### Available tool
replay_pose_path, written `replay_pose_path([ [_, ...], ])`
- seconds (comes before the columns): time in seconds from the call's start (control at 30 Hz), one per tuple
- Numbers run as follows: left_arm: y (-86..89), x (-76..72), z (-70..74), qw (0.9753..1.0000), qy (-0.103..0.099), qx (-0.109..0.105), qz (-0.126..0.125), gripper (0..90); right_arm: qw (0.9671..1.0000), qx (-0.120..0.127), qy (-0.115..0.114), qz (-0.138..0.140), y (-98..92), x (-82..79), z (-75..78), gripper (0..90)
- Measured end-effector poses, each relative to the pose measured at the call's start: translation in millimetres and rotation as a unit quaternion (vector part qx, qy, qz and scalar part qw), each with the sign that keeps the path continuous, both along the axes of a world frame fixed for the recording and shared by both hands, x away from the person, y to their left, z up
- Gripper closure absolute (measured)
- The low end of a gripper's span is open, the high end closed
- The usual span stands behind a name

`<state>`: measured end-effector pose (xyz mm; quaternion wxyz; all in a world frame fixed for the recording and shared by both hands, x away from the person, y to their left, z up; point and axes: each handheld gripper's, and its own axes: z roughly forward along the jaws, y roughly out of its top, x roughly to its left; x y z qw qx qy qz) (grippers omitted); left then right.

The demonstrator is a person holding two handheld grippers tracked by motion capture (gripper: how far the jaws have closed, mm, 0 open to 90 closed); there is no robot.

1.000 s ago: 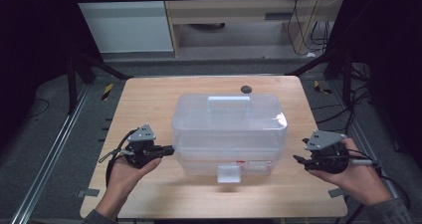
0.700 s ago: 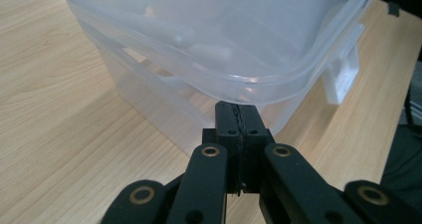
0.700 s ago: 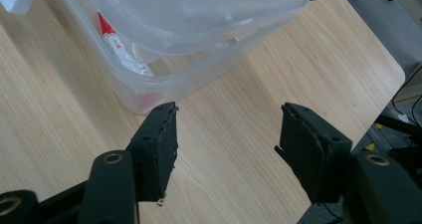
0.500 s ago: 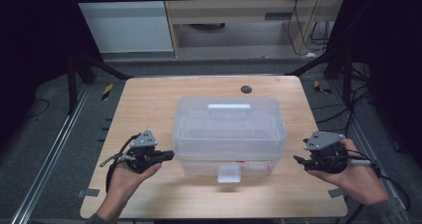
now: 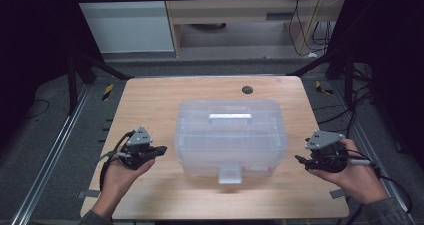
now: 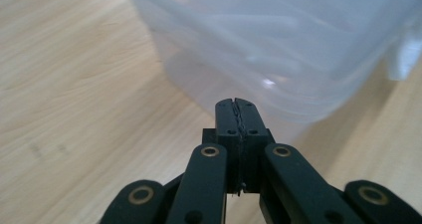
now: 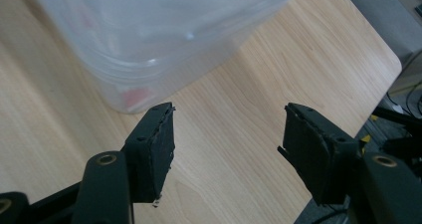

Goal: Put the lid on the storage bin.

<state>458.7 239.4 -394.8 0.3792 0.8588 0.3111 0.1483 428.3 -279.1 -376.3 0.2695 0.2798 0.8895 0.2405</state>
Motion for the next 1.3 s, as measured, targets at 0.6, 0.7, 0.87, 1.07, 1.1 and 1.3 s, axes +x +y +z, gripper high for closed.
replay_pose_path([
  [0.6, 24.0, 80.7, -20.4, 0.9963, 0.036, 0.027, 0.074, 90.0, 0.9917, 0.023, 0.029, -0.123, -16.3, 83.0, -32.5, 29.1],
  [0.7, 22.9, 91.0, -27.3, 0.9951, 0.037, 0.040, 0.082, 90.0, 0.9888, 0.029, 0.039, -0.141, -21.3, 101.5, -42.6, 28.9],
  [0.87, 22.7, 102.7, -37.5, 0.9931, 0.035, 0.056, 0.097, 90.0, 0.9846, 0.022, 0.055, -0.165, -27.1, 126.0, -57.0, 28.6],
  [1.07, 27.8, 120.0, -50.9, 0.9890, 0.026, 0.051, 0.136, 81.4, 0.9798, 0.016, 0.058, -0.191, -32.2, 146.4, -70.2, 28.4],
  [1.1, 29.4, 123.5, -53.7, 0.9881, 0.023, 0.044, 0.145, 75.4, 0.9793, 0.016, 0.059, -0.193, -33.1, 148.2, -71.7, 28.0],
  [1.3, 34.7, 135.4, -67.0, 0.9794, 0.021, 0.040, 0.197, 33.5, 0.9759, 0.033, 0.053, -0.209, -43.3, 161.4, -89.2, 20.5],
])
